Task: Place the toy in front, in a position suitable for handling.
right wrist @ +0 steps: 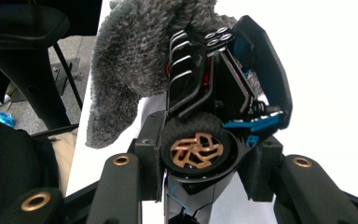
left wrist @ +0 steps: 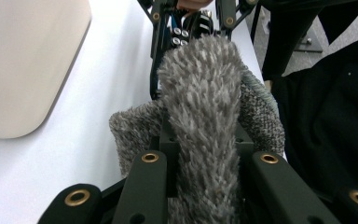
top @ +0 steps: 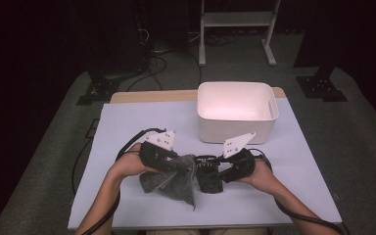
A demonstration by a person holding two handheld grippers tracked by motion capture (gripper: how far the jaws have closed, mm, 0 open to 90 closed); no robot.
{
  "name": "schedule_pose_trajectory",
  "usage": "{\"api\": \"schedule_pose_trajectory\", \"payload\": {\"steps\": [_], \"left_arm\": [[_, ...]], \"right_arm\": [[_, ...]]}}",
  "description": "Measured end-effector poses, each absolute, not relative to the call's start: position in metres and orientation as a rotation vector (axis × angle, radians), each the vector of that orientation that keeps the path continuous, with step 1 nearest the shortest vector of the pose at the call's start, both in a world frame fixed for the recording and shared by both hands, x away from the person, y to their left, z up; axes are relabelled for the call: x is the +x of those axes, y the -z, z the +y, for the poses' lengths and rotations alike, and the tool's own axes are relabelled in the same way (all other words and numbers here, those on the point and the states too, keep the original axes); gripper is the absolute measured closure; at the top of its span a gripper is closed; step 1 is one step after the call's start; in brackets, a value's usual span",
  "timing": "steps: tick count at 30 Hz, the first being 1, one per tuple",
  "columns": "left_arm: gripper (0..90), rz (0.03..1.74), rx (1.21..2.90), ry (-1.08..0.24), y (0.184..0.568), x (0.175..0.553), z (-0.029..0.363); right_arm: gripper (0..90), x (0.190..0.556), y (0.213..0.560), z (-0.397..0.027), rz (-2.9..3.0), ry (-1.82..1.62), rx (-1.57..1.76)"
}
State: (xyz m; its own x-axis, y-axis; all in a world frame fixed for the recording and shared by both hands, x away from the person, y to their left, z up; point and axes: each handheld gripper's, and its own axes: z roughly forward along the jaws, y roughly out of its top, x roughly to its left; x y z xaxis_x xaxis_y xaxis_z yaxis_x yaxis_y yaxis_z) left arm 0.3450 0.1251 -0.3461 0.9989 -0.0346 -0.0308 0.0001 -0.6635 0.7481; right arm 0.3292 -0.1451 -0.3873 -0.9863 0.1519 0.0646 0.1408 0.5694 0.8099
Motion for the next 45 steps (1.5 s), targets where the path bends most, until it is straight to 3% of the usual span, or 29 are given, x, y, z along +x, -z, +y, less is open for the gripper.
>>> {"api": "schedule_pose_trajectory", "payload": {"steps": [21,45], "left_arm": [[76.6,-0.119,2.342,0.013,0.319,0.345,0.098],[76.5,-0.109,2.38,0.022,0.324,0.342,0.104]], "right_arm": [[56.4,0.321,0.387,-0.14,2.746,-1.419,0.228],[55.4,0.321,0.397,-0.138,2.772,-1.372,0.221]]}}
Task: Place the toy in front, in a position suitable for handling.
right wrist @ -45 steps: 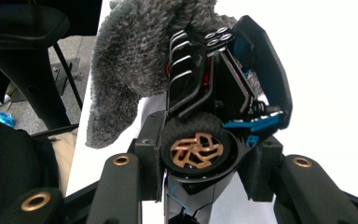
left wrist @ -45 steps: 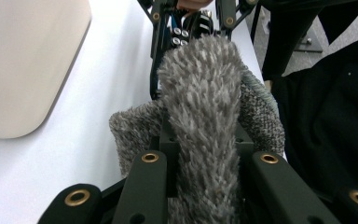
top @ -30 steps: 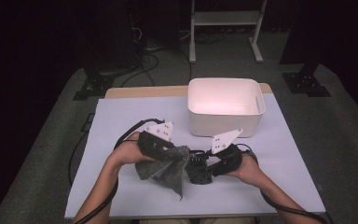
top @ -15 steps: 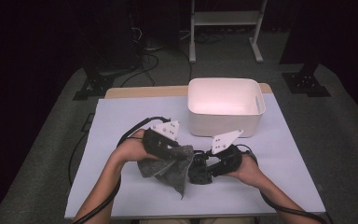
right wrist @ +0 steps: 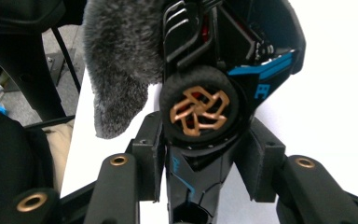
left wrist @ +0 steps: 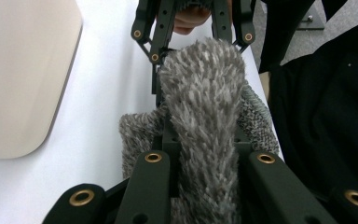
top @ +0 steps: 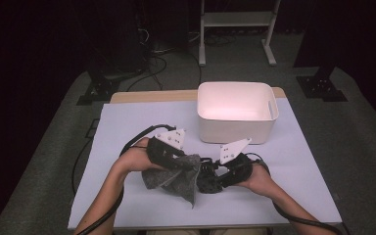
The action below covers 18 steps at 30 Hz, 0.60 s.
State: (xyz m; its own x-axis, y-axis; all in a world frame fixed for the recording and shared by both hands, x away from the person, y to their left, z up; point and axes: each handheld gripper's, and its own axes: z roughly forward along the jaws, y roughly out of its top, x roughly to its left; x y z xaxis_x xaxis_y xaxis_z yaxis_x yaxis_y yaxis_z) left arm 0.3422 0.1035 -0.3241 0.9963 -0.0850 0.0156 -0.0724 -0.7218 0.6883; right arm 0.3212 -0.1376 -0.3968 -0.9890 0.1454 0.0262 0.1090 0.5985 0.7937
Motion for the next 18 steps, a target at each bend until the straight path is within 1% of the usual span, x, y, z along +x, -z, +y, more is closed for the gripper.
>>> {"api": "schedule_pose_trajectory", "payload": {"steps": [7,13,18], "left_arm": [[76.4,-0.101,2.397,0.034,0.328,0.341,0.108],[76.3,-0.065,2.41,0.035,0.332,0.344,0.121],[76.3,-0.044,2.402,0.026,0.326,0.344,0.128]], "right_arm": [[55.7,0.32,0.397,-0.144,2.761,-1.379,0.23],[55.7,0.321,0.397,-0.154,2.751,-1.393,0.272],[55.7,0.32,0.398,-0.158,2.744,-1.403,0.29]]}}
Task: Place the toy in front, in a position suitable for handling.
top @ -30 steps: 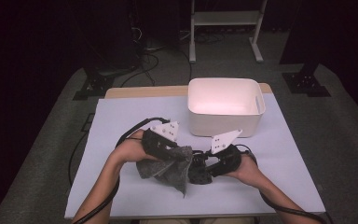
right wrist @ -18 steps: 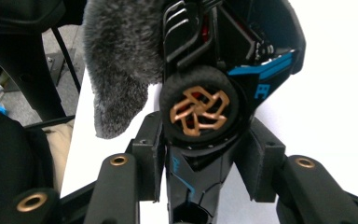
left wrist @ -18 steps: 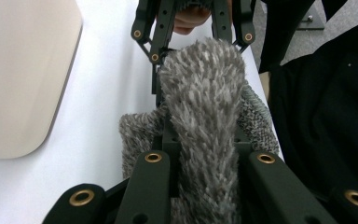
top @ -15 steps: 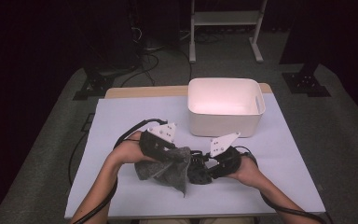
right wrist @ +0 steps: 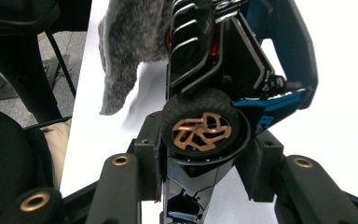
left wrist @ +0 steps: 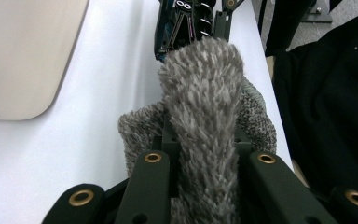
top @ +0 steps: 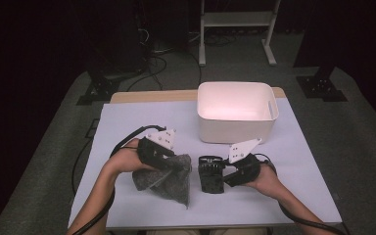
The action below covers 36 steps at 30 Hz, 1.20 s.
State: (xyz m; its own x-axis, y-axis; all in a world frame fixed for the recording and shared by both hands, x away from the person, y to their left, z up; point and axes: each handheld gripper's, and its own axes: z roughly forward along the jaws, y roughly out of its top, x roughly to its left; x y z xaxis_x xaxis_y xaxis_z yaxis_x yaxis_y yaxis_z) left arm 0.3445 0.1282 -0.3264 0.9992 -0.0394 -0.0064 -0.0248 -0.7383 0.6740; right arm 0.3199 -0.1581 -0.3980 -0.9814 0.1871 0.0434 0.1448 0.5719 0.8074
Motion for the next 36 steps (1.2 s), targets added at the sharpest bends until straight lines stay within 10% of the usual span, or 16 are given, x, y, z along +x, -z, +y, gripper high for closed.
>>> {"api": "schedule_pose_trajectory", "payload": {"steps": [18,36], "left_arm": [[76.2,-0.242,2.429,0.018,0.3,0.344,0.058],[75.6,-0.131,2.458,0.056,0.331,0.347,0.092]], "right_arm": [[55.8,0.314,0.399,-0.15,2.711,-1.408,0.263],[55.8,0.314,0.402,-0.165,2.694,-1.441,0.328]]}}
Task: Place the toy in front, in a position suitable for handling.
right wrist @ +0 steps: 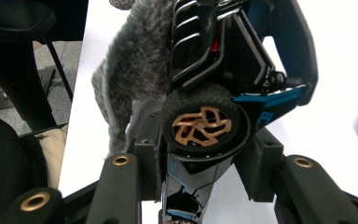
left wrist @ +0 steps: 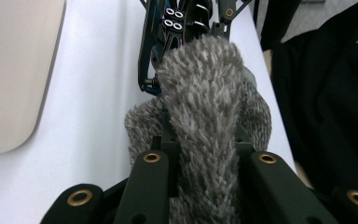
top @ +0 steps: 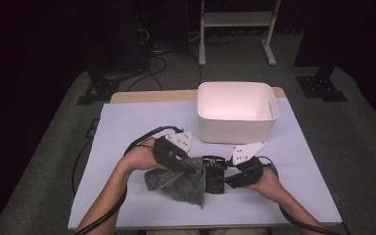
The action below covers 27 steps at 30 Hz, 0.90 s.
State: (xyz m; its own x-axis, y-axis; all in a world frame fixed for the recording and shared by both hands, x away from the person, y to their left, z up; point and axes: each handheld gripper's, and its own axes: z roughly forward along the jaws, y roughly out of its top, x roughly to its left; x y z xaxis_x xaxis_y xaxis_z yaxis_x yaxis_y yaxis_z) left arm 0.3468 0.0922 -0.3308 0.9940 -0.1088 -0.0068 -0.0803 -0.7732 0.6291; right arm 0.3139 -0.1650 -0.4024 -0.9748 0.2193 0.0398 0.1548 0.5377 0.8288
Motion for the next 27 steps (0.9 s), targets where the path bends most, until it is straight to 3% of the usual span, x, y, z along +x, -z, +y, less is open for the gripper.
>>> {"api": "schedule_pose_trajectory", "payload": {"steps": [7,12,21,27], "left_arm": [[75.7,-0.153,2.405,-0.001,0.293,0.342,0.101],[75.7,-0.216,2.411,-0.039,0.271,0.339,0.085],[75.7,-0.277,2.472,0.051,0.293,0.345,0.025],[75.7,-0.287,2.478,0.059,0.296,0.345,0.018]], "right_arm": [[55.8,0.313,0.402,-0.158,2.687,-1.44,0.311],[55.8,0.312,0.402,-0.152,2.687,-1.437,0.293],[55.8,0.309,0.404,-0.156,2.66,-1.47,0.306],[55.8,0.308,0.406,-0.162,2.653,-1.488,0.332]]}}
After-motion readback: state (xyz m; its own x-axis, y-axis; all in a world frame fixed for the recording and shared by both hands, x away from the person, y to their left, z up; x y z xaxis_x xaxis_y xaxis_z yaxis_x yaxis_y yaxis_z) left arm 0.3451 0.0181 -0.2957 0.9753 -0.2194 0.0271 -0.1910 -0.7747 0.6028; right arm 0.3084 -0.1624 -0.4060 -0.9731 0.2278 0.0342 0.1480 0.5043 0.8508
